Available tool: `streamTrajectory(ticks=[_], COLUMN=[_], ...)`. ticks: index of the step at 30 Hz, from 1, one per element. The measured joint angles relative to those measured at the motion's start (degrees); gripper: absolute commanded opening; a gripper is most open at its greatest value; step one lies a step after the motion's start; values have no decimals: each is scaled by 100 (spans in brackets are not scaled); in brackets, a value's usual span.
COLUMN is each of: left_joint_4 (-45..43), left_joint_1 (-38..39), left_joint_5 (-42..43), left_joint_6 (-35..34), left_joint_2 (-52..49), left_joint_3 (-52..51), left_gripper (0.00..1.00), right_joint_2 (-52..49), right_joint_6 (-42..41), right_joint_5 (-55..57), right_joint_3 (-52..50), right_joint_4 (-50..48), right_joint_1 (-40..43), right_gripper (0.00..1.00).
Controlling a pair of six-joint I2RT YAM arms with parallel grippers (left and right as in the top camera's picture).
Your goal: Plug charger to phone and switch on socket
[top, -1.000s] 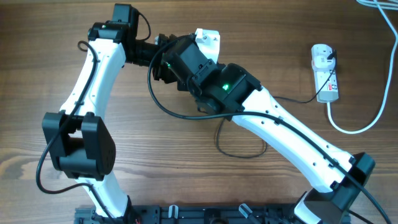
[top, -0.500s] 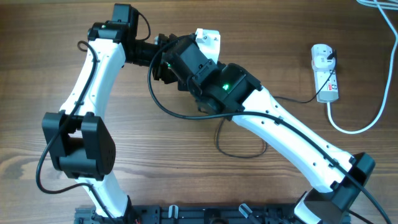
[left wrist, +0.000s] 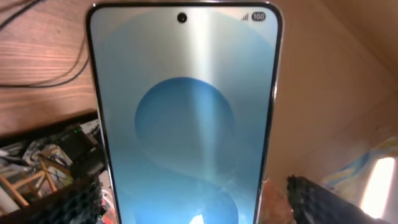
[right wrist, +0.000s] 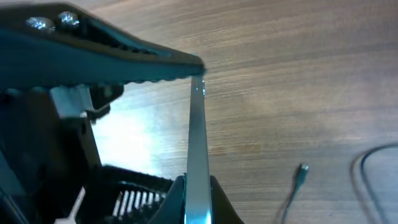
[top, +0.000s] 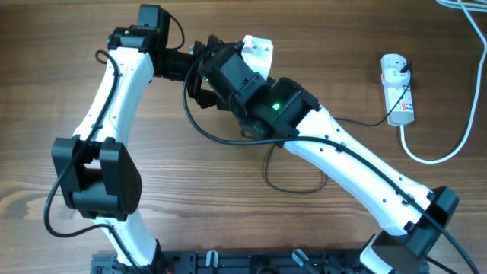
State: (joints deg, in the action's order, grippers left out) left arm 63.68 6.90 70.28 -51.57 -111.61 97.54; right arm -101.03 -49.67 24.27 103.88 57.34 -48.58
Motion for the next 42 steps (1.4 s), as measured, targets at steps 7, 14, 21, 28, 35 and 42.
streamTrajectory(ticks=[7, 14, 21, 28, 35, 42], left_joint_4=[-2, 0, -4, -7, -7, -7], left_joint_1=[0, 0, 0, 0, 0, 0], left_joint_5=[11, 11, 83, 632, 1139, 1255], left_joint_6=[0, -4, -229, -417, -468, -485], left_joint_2=[15, 20, 20, 20, 20, 20], left_joint_3=[0, 0, 0, 0, 0, 0], left_gripper=[100, 89, 82, 81, 70, 58], right_joint_2=[136, 402, 402, 402, 402, 402], right_joint_6=[-2315, -5462, -6651, -6800, -6819, -6841], right_joint_5=[470, 577, 271, 269, 247, 96], right_joint_3=[0, 0, 0, 0, 0, 0], right_joint_4=[2, 2, 2, -26, -109, -299], right_joint_1=[2, 0, 0, 2, 0, 0], right_gripper=[4, 4, 4, 4, 4, 5])
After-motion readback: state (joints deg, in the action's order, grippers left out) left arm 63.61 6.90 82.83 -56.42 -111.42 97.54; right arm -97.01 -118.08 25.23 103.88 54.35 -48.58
